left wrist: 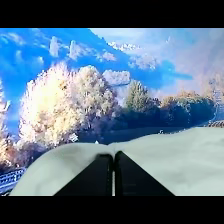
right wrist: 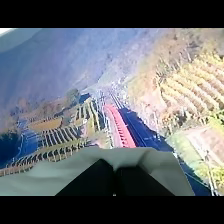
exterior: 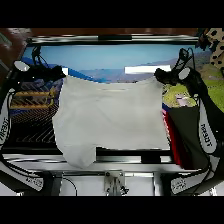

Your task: Fold the shirts.

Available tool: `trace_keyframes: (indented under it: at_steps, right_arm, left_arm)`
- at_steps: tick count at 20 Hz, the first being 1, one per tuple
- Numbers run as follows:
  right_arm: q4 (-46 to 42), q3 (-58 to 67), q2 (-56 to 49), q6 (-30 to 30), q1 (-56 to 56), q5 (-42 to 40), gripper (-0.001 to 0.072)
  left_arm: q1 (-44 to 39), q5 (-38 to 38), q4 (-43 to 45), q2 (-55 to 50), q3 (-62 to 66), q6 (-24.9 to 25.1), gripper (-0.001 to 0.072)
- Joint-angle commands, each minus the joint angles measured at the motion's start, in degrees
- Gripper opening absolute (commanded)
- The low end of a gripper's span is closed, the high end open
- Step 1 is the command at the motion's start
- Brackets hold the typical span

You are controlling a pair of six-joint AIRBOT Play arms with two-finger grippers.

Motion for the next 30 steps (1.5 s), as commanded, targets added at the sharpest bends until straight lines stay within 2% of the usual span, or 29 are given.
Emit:
trace_keyframes:
  at_steps: [1, 4, 7, 10, 13, 23, 24, 25, 26, 27, 28, 30]
  right_arm:
    - [0.20, 0.02, -1.92, -0.04, 0.09, 0.15, 0.0080]
    - [-0.09, 0.00, 1.53, -1.84, -1.53, 10.36, 0.0080]
    - [-3.06, 0.00, 3.45, -2.58, -2.38, 25.18, 0.0080]
    - [-7.37, -0.52, 2.62, -2.27, -2.32, 38.10, 0.0080]
    - [-10.36, -1.46, 2.38, -0.59, -2.56, 42.16, 0.0080]
    - [-10.54, -1.46, -1.01, 0.42, -0.55, 42.93, 0.0080]
    - [-10.45, -1.46, -1.01, 0.42, -0.55, 43.30, 0.0089]
    - [-10.51, -1.40, -0.98, 0.31, -0.72, 44.26, 0.0163]
    - [-10.38, -1.40, -0.63, -0.66, -0.74, 45.38, 0.0342]
    - [-10.51, -1.40, 0.13, -2.73, -0.72, 46.75, 0.0420]
    - [-10.58, -1.40, 1.42, -4.17, -0.74, 48.11, 0.0420]
    - [-11.23, -1.42, 5.01, -5.11, -1.40, 49.70, 0.0424]
  left_arm:
    - [-0.02, -1.09, -0.66, -2.89, 0.46, 0.17, 0.0030]
    - [2.16, -12.48, -0.63, -1.73, 0.74, 0.20, 0.0030]
    - [5.01, -33.59, -0.46, -2.01, 1.49, 0.15, 0.0030]
    - [5.11, -45.68, 6.27, -2.64, 1.36, -0.83, 0.0029]
    - [4.92, -46.95, 15.21, -2.69, 1.36, -4.61, 0.0029]
    - [0.52, -45.05, 15.58, -4.04, 1.36, -4.55, 0.0029]
    - [0.39, -45.13, 15.58, -4.02, 1.38, -4.57, 0.0030]
    - [0.50, -45.70, 15.58, -3.98, 1.42, -4.59, 0.0037]
    - [0.81, -46.73, 15.63, -3.80, 1.42, -5.11, 0.0188]
    - [1.36, -47.80, 16.02, -3.39, 1.42, -6.27, 0.0383]
    - [2.19, -49.22, 16.17, -2.56, 1.42, -6.97, 0.0436]
    - [4.20, -52.54, 16.15, 0.22, 1.42, -6.93, 0.0437]
